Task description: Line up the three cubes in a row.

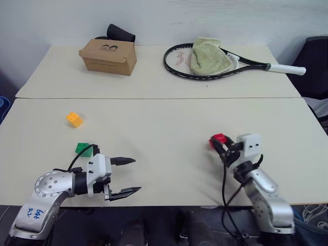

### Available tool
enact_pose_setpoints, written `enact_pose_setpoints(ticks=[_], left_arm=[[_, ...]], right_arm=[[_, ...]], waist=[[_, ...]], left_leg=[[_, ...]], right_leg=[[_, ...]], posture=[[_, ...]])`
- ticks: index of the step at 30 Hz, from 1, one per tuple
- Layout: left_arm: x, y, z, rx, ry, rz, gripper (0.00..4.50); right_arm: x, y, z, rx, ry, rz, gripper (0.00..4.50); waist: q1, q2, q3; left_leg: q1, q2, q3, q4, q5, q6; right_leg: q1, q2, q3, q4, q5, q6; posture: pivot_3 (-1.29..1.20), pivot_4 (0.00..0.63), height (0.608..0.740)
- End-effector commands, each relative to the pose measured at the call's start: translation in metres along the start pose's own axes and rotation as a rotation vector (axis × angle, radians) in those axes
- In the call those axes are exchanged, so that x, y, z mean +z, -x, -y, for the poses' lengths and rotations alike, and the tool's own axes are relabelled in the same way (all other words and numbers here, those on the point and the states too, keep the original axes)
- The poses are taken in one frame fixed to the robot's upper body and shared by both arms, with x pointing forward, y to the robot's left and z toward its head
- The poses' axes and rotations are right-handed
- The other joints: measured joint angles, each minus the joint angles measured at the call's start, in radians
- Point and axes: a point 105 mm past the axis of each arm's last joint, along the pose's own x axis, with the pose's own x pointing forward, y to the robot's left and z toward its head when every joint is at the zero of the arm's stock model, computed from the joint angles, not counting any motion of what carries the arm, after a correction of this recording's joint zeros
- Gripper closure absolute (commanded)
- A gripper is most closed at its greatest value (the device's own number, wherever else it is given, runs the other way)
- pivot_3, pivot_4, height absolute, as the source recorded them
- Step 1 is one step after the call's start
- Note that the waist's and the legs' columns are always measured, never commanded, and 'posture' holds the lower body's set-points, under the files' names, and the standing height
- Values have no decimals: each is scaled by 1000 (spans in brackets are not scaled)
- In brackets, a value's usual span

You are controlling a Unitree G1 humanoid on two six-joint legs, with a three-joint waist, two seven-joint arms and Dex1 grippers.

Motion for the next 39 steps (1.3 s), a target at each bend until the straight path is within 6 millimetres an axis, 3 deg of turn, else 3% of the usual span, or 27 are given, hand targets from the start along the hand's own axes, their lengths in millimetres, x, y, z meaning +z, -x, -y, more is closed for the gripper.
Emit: enact_pose_setpoints(ticks=[1, 7, 17, 21, 25, 26, 32, 36, 39], left_arm=[[5, 2, 0, -6, -32, 0, 0], [3, 5, 2, 6, -19, -10, 0], [6, 22, 4, 75, -20, -49, 0], [7, 35, 1, 138, -20, -69, 0], [2, 57, 4, 222, 26, -87, 0], [-1, 64, 6, 254, 50, -91, 0], [-30, 133, 19, 643, 270, -54, 0], [-48, 185, 32, 934, 311, -54, 0], [-57, 219, 34, 1149, 304, -45, 0]], right_arm=[[12, 2, -19, 484, 171, -41, 3013], [-7, -26, -12, 803, 245, -98, 3013], [-33, -57, -14, 888, 198, -97, 3013], [-23, -61, -13, 868, 171, -42, 1624], [12, -59, 2, 801, 228, 72, 341], [22, -56, 6, 778, 242, 100, 25], [55, -16, 15, 662, 218, 301, 25], [34, 9, 15, 522, 291, 306, 25], [16, 28, 5, 569, 213, 270, 25]], waist=[[-3, -2, 0], [0, -3, 0], [-2, -3, 0], [-4, -2, 0], [-5, -1, 1], [-4, -1, 1], [1, -2, 1], [3, -2, 0], [2, -2, 0]], left_leg=[[1, 0, 1, 0, 0, 1], [2, 3, -1, 1, 1, -2], [0, 4, 0, 10, 3, -6], [0, 5, -1, 10, 3, -7], [-1, 5, -1, 9, 2, -7], [-1, 5, -1, 9, 2, -7], [-1, 6, -2, 9, -6, -2], [-1, 6, -2, 9, -7, 0], [-1, 6, -2, 11, -7, 1]], right_leg=[[1, 0, 0, -1, 0, 1], [2, 4, -1, 0, 0, -1], [3, 1, -1, 1, 0, 0], [3, 1, -1, 3, 0, -1], [2, 1, -1, 3, 0, -1], [2, 1, -1, 3, 0, -1], [3, 1, -3, 0, 0, -1], [4, 1, -4, -1, -1, -2], [4, 1, -4, -1, 0, -1]], posture=[[0, 150, 740], [0, 150, 740], [0, 150, 740], [0, 150, 740], [0, 150, 740], [0, 150, 740], [0, 150, 740], [0, 150, 740], [0, 150, 740]])
